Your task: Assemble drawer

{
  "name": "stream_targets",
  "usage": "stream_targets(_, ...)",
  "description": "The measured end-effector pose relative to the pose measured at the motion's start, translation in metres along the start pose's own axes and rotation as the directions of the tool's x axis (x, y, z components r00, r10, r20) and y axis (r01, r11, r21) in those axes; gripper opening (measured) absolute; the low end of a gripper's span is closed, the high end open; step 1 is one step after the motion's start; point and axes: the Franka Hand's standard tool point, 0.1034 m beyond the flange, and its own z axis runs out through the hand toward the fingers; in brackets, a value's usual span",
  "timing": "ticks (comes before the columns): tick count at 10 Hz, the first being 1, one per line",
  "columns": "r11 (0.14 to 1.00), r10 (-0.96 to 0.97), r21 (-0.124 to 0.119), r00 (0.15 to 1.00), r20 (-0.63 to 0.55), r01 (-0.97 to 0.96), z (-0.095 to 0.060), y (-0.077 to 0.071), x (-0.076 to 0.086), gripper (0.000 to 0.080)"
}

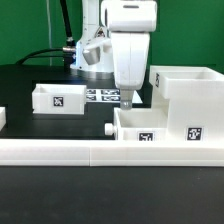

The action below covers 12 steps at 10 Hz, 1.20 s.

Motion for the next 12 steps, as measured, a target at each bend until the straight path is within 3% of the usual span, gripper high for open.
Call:
stream_targets(2, 1.000, -0.003, -0.001, 1.000, 0.003, 0.003, -0.005, 0.005, -0.022, 0.0648)
stream_targets(4, 1.000, -0.007, 0.001, 1.000, -0.001, 0.007, 0.003, 0.009, -0.036, 0.0649)
stream_targets(8, 0.998, -0.057, 0.007, 0.998, -0.020, 0.058, 0.020, 0.022, -0.043, 0.0649)
stream_targets(12, 0.999, -0.032, 0.002, 0.983, -0.179, 0.033, 0.032, 0.024, -0.062, 0.0649)
